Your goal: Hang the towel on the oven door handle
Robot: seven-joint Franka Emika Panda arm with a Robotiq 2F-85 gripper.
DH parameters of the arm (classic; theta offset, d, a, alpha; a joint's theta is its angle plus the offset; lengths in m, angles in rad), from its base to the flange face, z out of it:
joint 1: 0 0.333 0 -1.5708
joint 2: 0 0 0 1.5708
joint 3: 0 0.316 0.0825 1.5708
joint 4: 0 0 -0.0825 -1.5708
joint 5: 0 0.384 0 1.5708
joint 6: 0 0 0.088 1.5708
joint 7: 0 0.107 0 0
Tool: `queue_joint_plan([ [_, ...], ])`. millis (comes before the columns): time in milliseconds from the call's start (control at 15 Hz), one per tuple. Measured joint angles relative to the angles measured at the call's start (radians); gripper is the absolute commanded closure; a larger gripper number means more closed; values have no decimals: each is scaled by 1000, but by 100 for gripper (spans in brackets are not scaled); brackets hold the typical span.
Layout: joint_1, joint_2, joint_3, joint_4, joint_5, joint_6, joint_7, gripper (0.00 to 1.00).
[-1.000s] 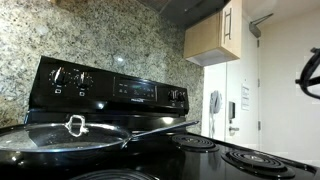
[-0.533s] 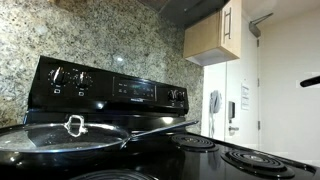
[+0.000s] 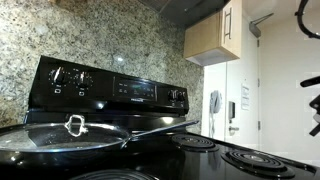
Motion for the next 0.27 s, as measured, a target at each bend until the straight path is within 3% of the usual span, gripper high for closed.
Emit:
queue_joint_plan([
  [267,-13,0,-16,0,0,5,-1,0],
])
